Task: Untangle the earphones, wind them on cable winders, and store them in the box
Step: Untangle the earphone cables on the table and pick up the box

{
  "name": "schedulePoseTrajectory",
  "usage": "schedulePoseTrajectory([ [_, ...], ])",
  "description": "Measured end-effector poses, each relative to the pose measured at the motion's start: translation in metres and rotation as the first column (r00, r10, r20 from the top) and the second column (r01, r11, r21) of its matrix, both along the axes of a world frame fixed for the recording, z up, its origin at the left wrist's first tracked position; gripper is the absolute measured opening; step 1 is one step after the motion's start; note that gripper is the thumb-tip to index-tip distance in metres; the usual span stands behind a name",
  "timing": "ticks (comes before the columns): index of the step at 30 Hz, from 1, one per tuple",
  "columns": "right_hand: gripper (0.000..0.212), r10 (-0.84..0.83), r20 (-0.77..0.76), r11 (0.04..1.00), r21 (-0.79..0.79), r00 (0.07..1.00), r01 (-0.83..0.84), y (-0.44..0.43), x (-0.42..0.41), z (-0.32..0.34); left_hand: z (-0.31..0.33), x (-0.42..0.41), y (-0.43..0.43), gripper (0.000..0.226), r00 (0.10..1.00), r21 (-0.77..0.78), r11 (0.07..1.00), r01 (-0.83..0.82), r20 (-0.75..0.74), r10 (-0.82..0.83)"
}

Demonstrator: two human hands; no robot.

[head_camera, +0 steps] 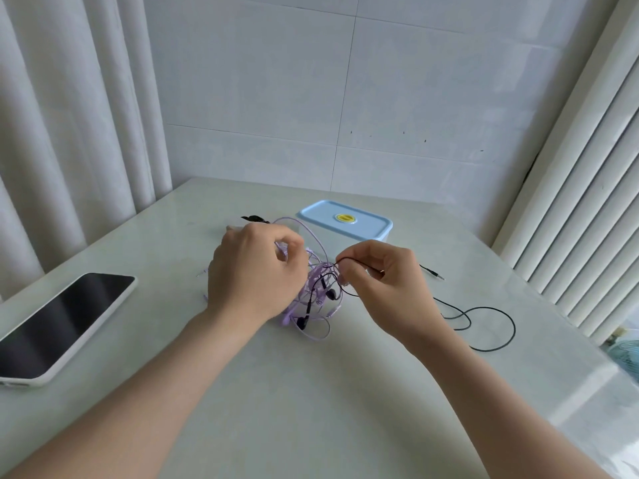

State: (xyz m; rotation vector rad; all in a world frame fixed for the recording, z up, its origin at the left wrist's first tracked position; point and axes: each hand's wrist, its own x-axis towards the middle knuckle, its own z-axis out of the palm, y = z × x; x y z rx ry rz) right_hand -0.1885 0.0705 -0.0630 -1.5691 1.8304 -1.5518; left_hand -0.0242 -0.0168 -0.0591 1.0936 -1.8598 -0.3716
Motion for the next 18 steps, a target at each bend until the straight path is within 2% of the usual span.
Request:
schedulePoseTrajectory([
  [2, 0.014, 0.0, 0.027, 1.0, 0.012, 1.0, 0.0, 0.0, -0.001, 0.0, 0.003, -0.001, 0.002, 0.025, 0.994, 0.028, 0.997, 0.078, -0.077, -0.076],
  [4, 0.013, 0.014, 0.034, 1.0, 0.0, 0.999, -0.014, 0.0, -0.001, 0.0, 0.003, -0.002, 0.002, 0.023, 0.983, 0.059, 0.984, 0.17, -0.087, -0.164],
  [7, 0.015, 0.044, 0.016, 0.999, -0.023, 0.999, -0.044, 0.0, -0.002, 0.0, -0.003, -0.005, 0.0, 0.012, 0.968, 0.082, 0.966, 0.246, 0.037, -0.25],
  [10, 0.017, 0.024, -0.014, 1.0, -0.02, 1.0, -0.024, 0.0, -0.002, 0.001, -0.007, -0.006, -0.002, 0.018, 0.925, 0.094, 0.934, 0.344, 0.137, -0.355],
  [13, 0.015, 0.041, 0.052, 0.997, -0.064, 0.998, -0.038, 0.002, 0.001, 0.003, -0.01, -0.007, -0.007, 0.027, 0.903, 0.127, 0.918, 0.375, 0.172, -0.393],
  [18, 0.008, 0.06, 0.105, 0.997, -0.058, 0.993, -0.054, 0.006, 0.005, 0.008, -0.017, -0.007, -0.015, 0.024, 0.879, 0.179, 0.896, 0.407, 0.192, -0.437],
])
